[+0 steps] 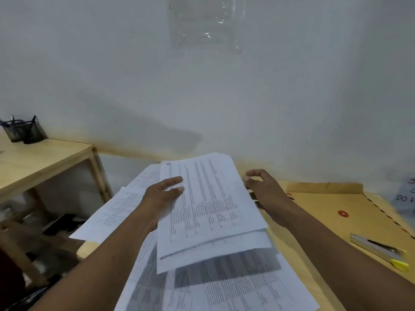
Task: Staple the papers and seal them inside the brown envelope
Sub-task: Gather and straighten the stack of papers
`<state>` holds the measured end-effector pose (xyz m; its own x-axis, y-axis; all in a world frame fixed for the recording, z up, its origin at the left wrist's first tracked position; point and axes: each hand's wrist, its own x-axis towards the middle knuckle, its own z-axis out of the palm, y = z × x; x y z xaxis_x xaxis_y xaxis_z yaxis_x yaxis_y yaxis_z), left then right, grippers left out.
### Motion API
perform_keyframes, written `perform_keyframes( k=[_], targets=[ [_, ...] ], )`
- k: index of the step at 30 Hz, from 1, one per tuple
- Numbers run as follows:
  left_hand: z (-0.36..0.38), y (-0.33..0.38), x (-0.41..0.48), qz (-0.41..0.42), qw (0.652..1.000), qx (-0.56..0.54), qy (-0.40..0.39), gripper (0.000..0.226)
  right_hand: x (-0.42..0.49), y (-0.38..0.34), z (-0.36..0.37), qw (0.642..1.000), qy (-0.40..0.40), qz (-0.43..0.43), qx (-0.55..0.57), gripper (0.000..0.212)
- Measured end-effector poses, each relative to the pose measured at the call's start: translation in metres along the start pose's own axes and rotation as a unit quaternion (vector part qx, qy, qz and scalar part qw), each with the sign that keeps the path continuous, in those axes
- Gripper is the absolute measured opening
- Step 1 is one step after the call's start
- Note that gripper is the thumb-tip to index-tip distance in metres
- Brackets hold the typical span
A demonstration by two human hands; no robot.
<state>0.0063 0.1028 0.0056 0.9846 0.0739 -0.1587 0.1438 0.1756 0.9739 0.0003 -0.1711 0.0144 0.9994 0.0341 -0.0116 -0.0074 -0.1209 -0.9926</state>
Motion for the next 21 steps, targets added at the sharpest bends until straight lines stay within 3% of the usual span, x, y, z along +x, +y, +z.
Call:
perform_keyframes(
  k=[2,5,8,10,13,17,19,21],
  targets=[
    [-0.015,0.002,-0.007,0.014,0.999,0.027,0.012,0.027,0.0,0.028,-0.006,0.982,0.022,-0.005,-0.185,0.035],
    [-0.029,0.003,-0.013,0.022,0.996,0.081,0.014,0.03,-0.011,0.068,-0.006,0.908,-0.021,-0.035,-0.417,0.063],
    [-0.031,0.002,-0.013,0.048,0.979,0.199,0.018,0.032,-0.015,0.084,0.004,0.886,0.027,-0.091,-0.453,0.056],
    [-0.03,-0.001,-0.012,0.048,0.979,0.196,-0.005,0.031,-0.017,0.084,0.011,0.88,0.053,-0.126,-0.454,0.047],
    [-0.024,-0.001,-0.012,0.035,0.987,0.146,-0.058,0.033,-0.02,0.077,0.015,0.915,0.099,-0.127,-0.37,0.042],
    [-0.013,0.002,-0.005,0.01,0.992,0.028,-0.121,0.034,-0.016,0.044,0.013,0.982,0.123,-0.098,-0.108,0.036],
    [-0.005,-0.001,-0.004,0.007,0.994,-0.026,-0.109,0.033,-0.016,0.024,0.014,0.993,0.095,-0.054,0.042,0.038],
    [0.003,-0.006,-0.008,0.018,0.997,-0.008,-0.079,0.03,-0.013,0.01,0.013,0.987,0.086,-0.014,0.136,0.036]
  ],
)
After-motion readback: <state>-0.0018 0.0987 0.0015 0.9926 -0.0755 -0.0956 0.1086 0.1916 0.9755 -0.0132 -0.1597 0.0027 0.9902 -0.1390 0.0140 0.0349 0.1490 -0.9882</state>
